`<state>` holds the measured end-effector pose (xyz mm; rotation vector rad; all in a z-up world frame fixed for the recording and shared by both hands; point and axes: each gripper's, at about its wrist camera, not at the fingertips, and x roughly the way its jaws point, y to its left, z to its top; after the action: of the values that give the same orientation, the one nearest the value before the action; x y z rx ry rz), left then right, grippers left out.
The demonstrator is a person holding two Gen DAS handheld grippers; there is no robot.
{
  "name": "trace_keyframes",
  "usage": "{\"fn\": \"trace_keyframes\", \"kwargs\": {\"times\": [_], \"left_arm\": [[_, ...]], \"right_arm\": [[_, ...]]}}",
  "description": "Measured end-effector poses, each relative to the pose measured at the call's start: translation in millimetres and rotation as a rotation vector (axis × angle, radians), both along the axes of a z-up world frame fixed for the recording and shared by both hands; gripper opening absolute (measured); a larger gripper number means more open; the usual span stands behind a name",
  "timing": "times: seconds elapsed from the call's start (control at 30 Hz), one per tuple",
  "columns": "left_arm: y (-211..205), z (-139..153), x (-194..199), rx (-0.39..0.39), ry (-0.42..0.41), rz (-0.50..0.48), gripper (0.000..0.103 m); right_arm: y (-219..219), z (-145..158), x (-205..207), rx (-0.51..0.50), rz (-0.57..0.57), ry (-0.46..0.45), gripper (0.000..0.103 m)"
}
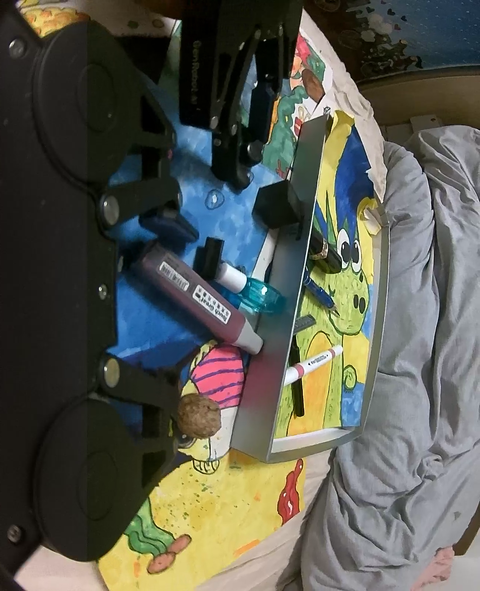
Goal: Organize rigid objects
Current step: 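Grasp the black ear-hook headset with the left tool while the right tool grasps the dark purple marker, then lift the headset with the left tool while the right tool carries the purple marker toward the tray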
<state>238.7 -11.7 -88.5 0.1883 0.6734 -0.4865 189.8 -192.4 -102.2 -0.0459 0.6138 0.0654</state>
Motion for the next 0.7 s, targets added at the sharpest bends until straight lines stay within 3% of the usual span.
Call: {"fn": "trace_keyframes", "kwargs": {"times": [0.03, 0.23, 0.5, 0.7], "left_arm": [[-1.0, 0.4, -1.4, 0.004, -0.001, -0.005, 0.053], [-4.1, 3.5, -11.5, 0.012, 0.006, 0.005, 0.053], [-2.6, 13.7, -25.7, -0.020, 0.005, 0.048, 0.053], [-3.2, 24.2, -33.7, -0.045, -0.028, 0.064, 0.053]], "right_arm": [[0.6, 0.8, -0.9, 0.005, -0.001, 0.003, 0.032], [-3.5, 4.6, -6.2, 0.056, -0.029, 0.030, 0.015], [8.3, 7.3, -20.1, -0.051, -0.021, 0.009, 0.014], [9.8, 20.1, -32.6, -0.100, -0.024, -0.060, 0.014]]}}
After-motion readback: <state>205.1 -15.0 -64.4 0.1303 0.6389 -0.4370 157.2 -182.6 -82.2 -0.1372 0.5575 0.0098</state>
